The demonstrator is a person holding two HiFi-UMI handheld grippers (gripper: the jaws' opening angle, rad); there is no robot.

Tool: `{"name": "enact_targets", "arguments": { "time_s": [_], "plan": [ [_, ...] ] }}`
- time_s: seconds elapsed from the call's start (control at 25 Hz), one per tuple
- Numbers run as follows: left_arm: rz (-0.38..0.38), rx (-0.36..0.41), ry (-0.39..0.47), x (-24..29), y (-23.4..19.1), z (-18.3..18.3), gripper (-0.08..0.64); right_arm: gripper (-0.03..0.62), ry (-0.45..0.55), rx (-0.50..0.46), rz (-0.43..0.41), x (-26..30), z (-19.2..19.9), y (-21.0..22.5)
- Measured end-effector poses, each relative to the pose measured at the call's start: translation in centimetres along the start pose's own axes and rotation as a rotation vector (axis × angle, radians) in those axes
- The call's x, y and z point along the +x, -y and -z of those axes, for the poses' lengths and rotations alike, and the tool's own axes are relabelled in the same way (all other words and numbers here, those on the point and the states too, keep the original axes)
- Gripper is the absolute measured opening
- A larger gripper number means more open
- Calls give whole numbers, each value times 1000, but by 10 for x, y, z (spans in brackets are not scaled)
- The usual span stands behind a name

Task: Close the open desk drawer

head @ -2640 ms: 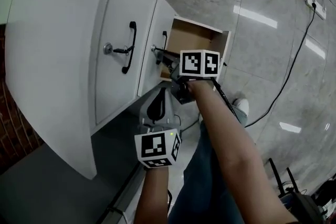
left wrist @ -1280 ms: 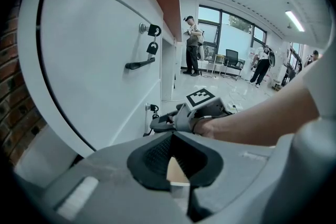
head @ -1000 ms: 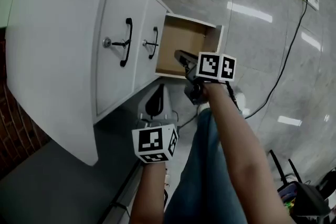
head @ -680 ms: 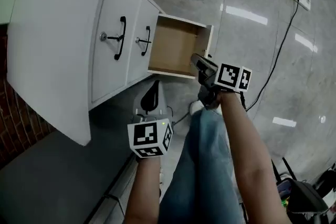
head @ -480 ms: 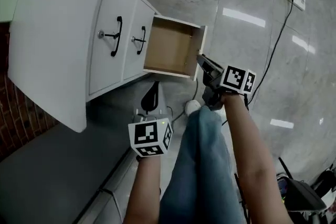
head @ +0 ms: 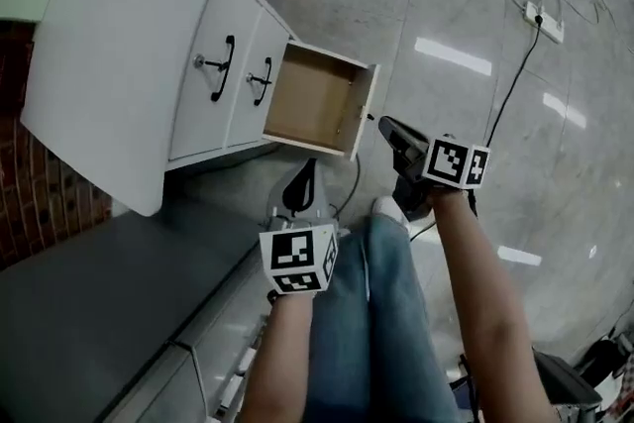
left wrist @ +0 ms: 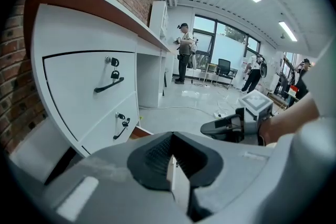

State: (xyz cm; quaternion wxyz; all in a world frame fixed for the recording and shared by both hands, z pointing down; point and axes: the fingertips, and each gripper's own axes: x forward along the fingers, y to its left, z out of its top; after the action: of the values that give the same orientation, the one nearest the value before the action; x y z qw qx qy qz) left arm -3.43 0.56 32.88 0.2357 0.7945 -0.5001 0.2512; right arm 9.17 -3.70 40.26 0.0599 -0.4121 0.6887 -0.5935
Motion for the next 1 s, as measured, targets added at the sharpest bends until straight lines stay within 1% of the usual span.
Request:
{"name": "enact_targets", "arguments": {
  "time_s": [0.16, 0.32, 0.44, 0.56, 0.68, 0.84, 1.0],
  "plan": [
    [20, -9, 11, 8, 3, 5, -2, -2, 21, 4, 30, -18, 3, 13],
    [43, 22, 39, 10, 2, 12, -2, -2, 49, -6, 55, -26, 19, 27],
    [59, 29, 45, 10, -8, 34, -1, -2, 80, -9, 41, -21, 34, 34],
    [79, 39, 54, 23, -19, 61, -2, -2, 91, -40, 17, -7, 44, 45],
    [78, 66, 80, 44, -29, 81, 0, -2, 83, -80, 6, 12, 54, 66],
    [75, 93, 131, 78, -40, 94, -1, -2, 86, -102, 2, 36, 61, 104],
    [70, 94, 192, 111, -50, 104, -1, -2, 86, -116, 3, 55, 73, 145]
  ]
}}
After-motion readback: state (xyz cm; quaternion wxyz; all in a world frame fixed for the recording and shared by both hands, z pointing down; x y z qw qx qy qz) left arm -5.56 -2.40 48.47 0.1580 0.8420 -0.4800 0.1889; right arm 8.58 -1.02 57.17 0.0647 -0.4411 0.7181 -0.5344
